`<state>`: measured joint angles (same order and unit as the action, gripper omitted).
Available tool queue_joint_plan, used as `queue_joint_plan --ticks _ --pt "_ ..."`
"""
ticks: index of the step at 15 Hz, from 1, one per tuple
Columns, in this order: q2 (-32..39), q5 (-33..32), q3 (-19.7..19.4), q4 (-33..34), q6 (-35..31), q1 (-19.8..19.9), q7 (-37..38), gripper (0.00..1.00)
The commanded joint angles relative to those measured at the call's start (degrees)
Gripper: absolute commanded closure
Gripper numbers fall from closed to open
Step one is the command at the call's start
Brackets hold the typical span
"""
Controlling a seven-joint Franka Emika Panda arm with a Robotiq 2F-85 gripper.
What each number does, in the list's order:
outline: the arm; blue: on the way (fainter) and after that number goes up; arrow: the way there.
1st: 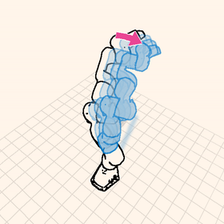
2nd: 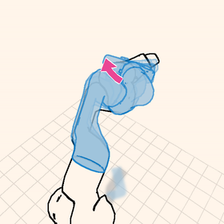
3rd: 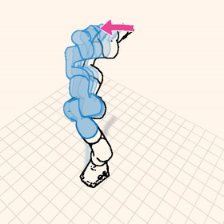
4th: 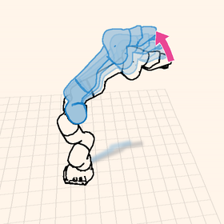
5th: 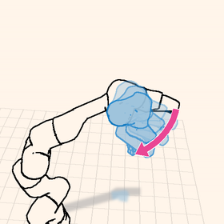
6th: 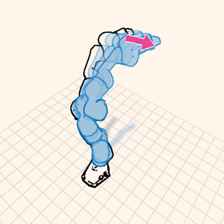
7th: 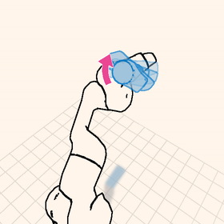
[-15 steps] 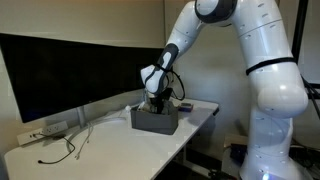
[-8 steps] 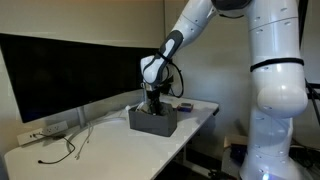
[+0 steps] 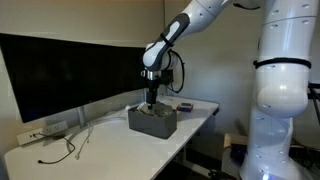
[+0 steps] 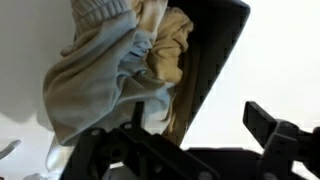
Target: Pick up the clothes from the table and put them in the box
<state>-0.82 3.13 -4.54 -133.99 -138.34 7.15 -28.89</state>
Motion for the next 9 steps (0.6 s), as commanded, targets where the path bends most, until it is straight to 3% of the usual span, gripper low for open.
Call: queue_joint_plan --ticks 1,4,9 --pt "-4.61 9.45 -1.85 -1.07 0.87 -0.1 -5.93 0.0" --pt "-6.49 12.83 -4.04 0.5 3.56 0.1 -6.62 0.0" --pt "-7.99 11.01 -7.61 2.69 5.83 0.73 -4.79 0.0"
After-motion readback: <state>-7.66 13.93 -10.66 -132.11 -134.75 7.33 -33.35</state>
